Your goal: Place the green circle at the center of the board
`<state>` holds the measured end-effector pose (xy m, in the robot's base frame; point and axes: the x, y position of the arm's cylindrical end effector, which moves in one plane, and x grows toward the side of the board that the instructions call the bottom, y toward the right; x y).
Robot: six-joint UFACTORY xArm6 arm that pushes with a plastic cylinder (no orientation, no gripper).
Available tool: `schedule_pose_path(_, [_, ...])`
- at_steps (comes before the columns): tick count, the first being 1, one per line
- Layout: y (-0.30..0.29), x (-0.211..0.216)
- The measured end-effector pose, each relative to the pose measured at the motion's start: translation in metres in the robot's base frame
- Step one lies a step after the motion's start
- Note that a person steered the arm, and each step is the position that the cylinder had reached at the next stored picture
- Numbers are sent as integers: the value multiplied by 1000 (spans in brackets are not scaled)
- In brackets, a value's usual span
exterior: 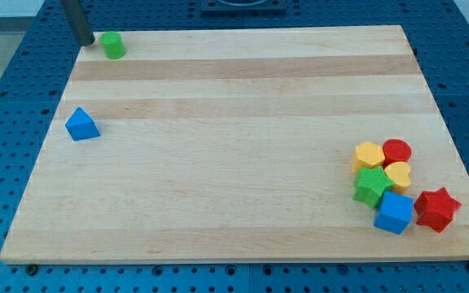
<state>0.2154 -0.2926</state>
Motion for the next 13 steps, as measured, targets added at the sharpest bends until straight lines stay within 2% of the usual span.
schedule_pose_path(9, [46,1])
schedule_pose_path(13, [66,51])
